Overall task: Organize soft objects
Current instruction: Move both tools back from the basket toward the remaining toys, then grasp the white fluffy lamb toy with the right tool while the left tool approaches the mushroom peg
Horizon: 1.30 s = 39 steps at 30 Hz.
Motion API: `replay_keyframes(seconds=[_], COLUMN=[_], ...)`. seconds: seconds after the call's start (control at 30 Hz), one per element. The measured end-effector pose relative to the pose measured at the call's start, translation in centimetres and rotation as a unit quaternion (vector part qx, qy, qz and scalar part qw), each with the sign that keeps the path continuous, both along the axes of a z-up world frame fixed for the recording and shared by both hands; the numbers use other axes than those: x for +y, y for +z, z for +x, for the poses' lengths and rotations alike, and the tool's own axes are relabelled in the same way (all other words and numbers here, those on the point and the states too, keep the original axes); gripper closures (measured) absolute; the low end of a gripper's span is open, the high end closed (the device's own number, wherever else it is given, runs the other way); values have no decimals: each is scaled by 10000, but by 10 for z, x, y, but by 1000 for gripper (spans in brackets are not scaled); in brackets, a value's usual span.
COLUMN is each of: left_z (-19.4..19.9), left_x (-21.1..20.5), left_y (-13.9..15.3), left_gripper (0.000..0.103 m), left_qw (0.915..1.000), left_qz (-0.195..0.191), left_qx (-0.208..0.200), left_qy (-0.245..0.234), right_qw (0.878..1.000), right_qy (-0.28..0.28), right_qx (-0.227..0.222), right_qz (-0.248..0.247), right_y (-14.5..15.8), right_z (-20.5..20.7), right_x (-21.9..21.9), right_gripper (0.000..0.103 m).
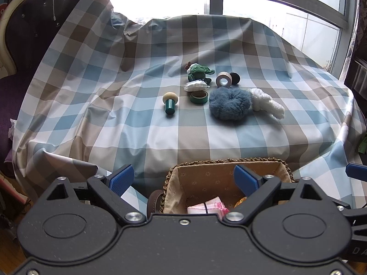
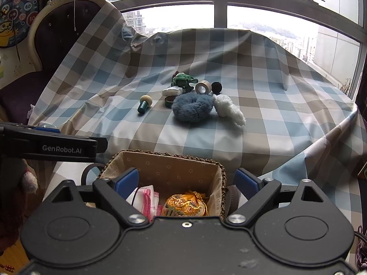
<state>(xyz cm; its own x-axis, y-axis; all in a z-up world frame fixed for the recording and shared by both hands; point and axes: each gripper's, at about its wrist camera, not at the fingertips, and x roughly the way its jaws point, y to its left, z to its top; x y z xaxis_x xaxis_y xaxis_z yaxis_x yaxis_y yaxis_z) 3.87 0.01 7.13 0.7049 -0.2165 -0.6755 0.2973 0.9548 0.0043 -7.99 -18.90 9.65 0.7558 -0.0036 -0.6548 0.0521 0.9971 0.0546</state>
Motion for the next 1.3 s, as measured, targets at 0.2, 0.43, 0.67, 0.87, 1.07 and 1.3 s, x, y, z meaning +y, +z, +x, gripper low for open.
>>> replay_keyframes(seconds=[0.2,0.43,0.67,0.87,1.07,1.3], left_z=[25,57,87,114,143,181], left_x=[-6,-11,-12,-16,-22,-32], left_y=[-5,-19,-36,-54,-66,-83], left_gripper=[12,12,12,12,12,12], left_qw=[9999,9995,9993,9992,9992,9991], left_qz=[125,274,318,360,346,385], left_qx=[-8,53,82,124,91,44], left_qy=[98,135,179,157,152,152], right_qw=[9999,9994,9989,9985,9977,9969], right_qy=[-87,-299,-380,-383,-427,-560], right_qx=[24,113,241,231,238,265], right_qz=[-111,-109,-101,-313,-465,-488], right_y=[0,-9,-29,-50,-67,-83], right_z=[25,64,100,129,162,199], right_x=[-11,-32,-42,-43,-49,-61], right_gripper=[12,12,12,12,12,12])
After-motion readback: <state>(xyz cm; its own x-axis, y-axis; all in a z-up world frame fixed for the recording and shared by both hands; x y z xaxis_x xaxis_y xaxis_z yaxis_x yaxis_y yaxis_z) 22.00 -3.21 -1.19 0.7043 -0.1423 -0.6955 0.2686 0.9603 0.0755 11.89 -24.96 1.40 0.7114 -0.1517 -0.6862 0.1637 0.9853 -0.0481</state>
